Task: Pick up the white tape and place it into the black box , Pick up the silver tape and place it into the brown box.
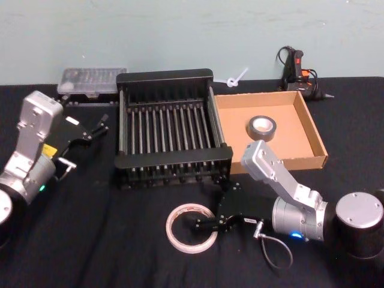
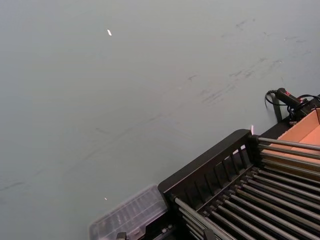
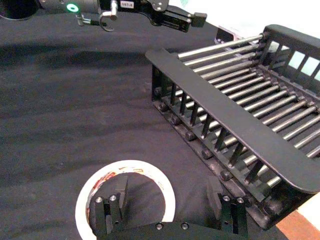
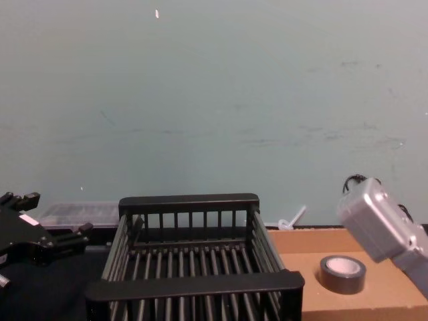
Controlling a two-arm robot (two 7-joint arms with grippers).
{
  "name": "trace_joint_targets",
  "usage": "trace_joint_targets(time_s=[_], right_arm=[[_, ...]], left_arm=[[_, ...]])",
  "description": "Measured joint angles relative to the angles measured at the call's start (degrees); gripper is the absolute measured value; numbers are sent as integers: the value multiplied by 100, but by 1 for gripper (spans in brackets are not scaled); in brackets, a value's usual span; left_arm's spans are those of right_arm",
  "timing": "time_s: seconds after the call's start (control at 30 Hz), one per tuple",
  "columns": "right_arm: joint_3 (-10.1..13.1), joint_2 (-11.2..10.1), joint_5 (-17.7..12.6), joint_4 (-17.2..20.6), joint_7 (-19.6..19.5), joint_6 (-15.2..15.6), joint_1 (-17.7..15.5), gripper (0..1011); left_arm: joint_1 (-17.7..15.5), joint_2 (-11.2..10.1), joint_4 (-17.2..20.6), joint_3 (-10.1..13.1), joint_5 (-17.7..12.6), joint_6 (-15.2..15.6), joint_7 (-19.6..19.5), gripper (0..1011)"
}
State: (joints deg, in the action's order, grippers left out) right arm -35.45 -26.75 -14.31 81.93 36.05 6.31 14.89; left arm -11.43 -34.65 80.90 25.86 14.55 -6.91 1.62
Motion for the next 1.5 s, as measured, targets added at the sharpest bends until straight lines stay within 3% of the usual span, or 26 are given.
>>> trace_joint_targets(time_s=[0.47,1.5], right_arm=[[-118,54,7,-127,-61,237,114,1002],[-177,87,2,-188,-114,333,156,1002]], left_arm=[[0,0,0,0,0,0,0,1001],[0,0,0,0,0,0,0,1001]])
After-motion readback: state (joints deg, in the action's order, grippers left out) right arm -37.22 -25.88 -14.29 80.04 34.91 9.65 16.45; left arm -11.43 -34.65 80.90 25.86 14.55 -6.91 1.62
